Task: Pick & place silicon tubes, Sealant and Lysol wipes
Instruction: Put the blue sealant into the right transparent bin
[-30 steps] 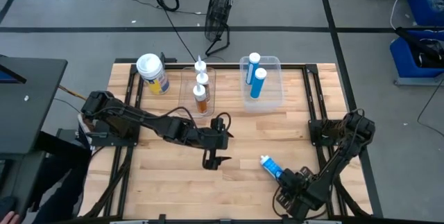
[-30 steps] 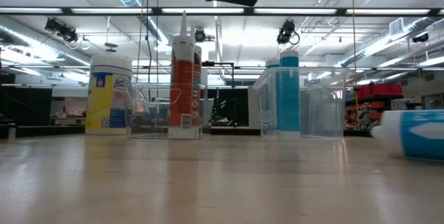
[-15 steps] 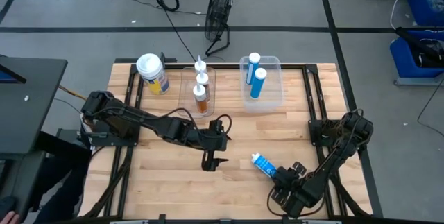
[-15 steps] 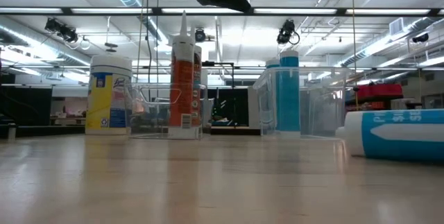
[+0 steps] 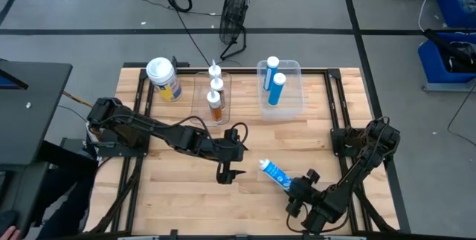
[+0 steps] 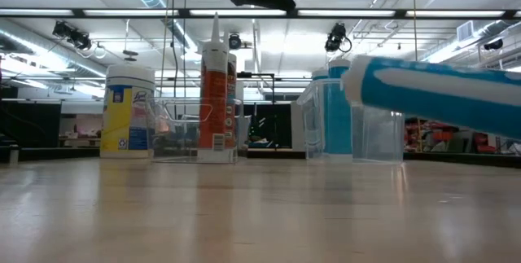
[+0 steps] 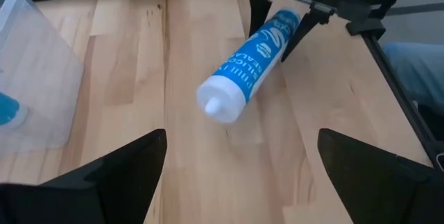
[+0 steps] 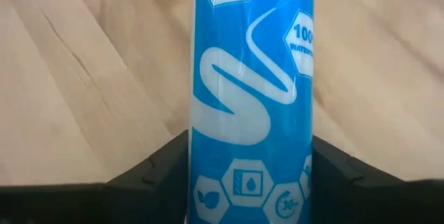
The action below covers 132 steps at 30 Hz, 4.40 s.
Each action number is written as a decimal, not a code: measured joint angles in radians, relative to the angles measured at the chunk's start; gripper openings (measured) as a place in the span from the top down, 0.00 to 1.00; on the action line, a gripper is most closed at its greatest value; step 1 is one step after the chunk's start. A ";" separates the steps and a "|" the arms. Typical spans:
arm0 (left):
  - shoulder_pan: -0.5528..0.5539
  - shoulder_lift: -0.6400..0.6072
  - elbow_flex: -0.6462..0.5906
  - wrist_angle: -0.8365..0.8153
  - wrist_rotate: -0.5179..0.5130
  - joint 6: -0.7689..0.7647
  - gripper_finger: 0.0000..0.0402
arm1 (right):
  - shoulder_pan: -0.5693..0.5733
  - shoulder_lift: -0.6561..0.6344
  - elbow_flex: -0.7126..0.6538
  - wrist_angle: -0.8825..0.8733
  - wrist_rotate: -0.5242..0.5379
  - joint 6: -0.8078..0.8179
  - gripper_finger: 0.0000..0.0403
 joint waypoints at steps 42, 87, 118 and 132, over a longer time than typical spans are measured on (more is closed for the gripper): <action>-0.005 0.050 -0.001 0.149 0.045 -0.027 0.19 | -0.093 -0.039 0.075 0.090 0.318 -0.421 0.48; 0.048 0.043 0.152 -0.021 0.088 0.123 0.43 | -0.093 -0.046 0.077 -0.094 0.108 -0.257 0.39; 0.361 0.039 0.585 -0.374 0.082 0.255 0.43 | -0.063 -0.043 0.061 -0.168 -0.024 -0.114 0.40; 0.511 0.162 0.798 -0.550 0.211 0.234 0.43 | -0.065 -0.043 0.049 -0.119 -0.006 -0.097 0.40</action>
